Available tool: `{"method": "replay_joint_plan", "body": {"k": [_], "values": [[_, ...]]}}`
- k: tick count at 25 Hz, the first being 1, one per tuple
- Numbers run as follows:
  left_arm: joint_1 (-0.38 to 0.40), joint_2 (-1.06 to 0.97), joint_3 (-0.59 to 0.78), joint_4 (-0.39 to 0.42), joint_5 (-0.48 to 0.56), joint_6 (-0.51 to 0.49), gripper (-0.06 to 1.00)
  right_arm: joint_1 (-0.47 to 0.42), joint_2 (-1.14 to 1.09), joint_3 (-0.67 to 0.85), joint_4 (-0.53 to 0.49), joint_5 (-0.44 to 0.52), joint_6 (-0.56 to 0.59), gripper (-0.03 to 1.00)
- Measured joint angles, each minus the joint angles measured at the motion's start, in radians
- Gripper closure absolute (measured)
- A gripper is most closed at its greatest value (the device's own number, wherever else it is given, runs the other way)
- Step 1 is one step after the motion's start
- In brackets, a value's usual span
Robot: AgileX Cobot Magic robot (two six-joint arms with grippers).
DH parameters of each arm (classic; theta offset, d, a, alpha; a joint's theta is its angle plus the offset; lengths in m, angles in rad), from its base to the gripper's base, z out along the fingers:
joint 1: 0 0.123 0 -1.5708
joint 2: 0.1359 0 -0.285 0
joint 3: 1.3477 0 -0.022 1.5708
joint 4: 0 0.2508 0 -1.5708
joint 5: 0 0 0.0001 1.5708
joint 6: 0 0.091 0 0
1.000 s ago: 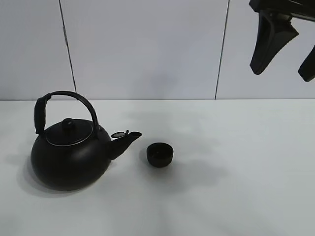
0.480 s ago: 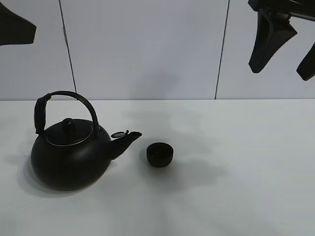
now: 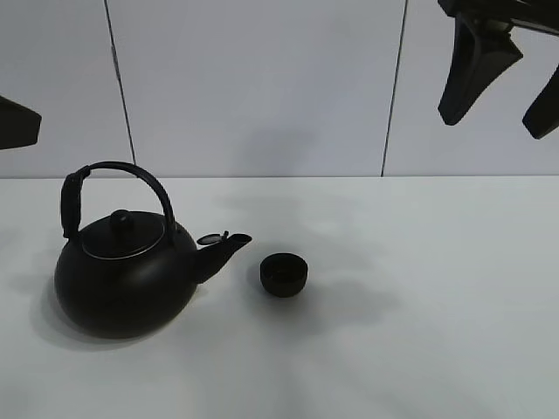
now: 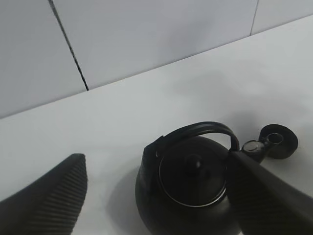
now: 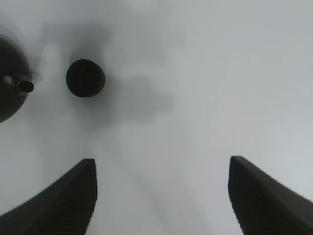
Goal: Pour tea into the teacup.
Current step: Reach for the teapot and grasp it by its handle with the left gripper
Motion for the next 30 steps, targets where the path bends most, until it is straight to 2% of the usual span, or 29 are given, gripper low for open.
{"method": "replay_joint_plan", "body": {"k": [3,8,11,13,17,19,21,24,30], "values": [[0.000,0.000,0.020,-0.003,-0.045,-0.118,0.38,0.000,0.000,0.000,0.000,-0.016,0.000,0.45],[0.000,0.000,0.019,-0.005,-0.126,-0.471,0.38,0.000,0.000,0.000,0.000,-0.018,0.000,0.45],[0.000,0.000,0.020,0.035,-0.179,-0.614,0.38,0.000,0.000,0.000,0.000,-0.018,0.000,0.45],[0.000,0.000,0.034,0.141,-0.250,-0.655,0.38,0.000,0.000,0.000,0.000,-0.019,0.000,0.45],[0.000,0.000,0.113,0.524,-0.451,-0.679,0.38,0.000,0.000,0.000,-0.005,-0.021,0.000,0.45],[0.000,0.000,0.155,0.655,-0.523,-0.697,0.38,0.000,0.000,0.000,-0.007,-0.021,0.000,0.45],[0.000,0.000,0.181,0.700,-0.545,-0.714,0.38,0.000,0.000,0.000,-0.007,-0.021,0.000,0.45],[0.000,0.032,0.193,0.724,-0.550,-0.720,0.38,0.000,0.000,0.000,-0.007,-0.024,0.000,0.45],[0.000,0.240,0.193,0.783,-0.637,-0.722,0.38,0.000,0.000,0.000,-0.007,-0.026,0.000,0.45]]}}
